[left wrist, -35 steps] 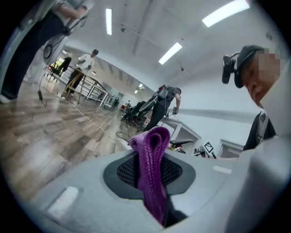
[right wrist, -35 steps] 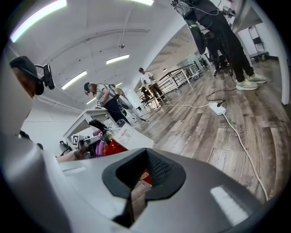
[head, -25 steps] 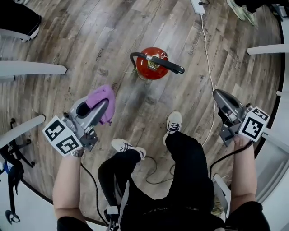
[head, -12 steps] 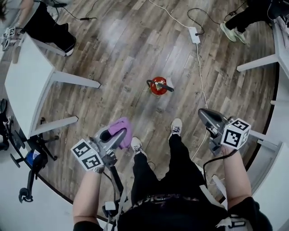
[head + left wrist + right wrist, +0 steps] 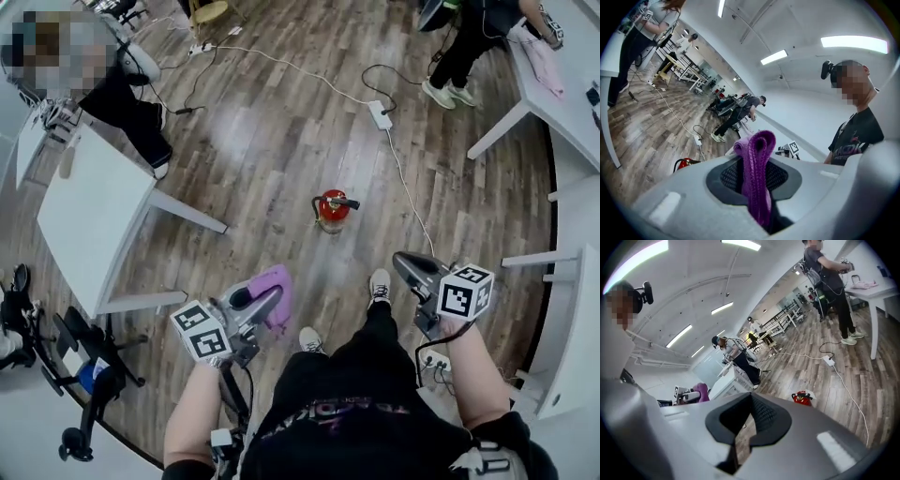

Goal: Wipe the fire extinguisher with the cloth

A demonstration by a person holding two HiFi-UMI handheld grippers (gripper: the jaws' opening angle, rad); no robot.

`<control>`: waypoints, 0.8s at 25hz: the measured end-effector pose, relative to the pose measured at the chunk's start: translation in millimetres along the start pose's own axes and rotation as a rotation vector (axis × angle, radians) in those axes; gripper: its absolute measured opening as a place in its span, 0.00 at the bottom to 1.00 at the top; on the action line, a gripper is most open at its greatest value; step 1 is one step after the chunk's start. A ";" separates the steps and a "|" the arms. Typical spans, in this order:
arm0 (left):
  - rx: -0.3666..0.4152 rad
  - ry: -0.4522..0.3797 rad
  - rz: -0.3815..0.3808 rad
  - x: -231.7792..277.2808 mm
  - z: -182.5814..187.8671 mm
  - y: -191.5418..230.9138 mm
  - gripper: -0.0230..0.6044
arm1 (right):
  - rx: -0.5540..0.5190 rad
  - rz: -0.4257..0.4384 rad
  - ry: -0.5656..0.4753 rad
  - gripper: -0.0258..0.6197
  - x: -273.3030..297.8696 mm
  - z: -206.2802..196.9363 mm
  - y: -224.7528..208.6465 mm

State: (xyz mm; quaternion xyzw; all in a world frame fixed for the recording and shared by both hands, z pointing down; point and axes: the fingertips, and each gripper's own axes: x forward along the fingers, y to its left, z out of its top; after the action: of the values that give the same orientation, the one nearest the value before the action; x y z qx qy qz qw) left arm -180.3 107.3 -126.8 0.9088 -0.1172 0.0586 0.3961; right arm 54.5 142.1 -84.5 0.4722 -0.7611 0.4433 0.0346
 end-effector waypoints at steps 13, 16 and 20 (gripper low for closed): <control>-0.003 0.073 -0.124 -64.9 -49.5 -50.8 0.15 | -0.040 -0.086 -0.046 0.05 -46.9 -101.2 115.4; -0.025 0.056 -0.145 -59.1 -58.6 -67.4 0.15 | -0.028 -0.087 -0.056 0.05 -61.4 -111.1 118.8; 0.000 0.101 -0.155 -48.5 -76.2 -81.7 0.15 | 0.000 -0.088 -0.055 0.05 -69.8 -127.6 114.1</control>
State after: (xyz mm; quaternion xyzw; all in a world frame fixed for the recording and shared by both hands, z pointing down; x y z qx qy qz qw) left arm -207.0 225.0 -142.4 0.9110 -0.0263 0.0735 0.4049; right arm -39.2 298.8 -113.5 0.5172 -0.7404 0.4280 0.0332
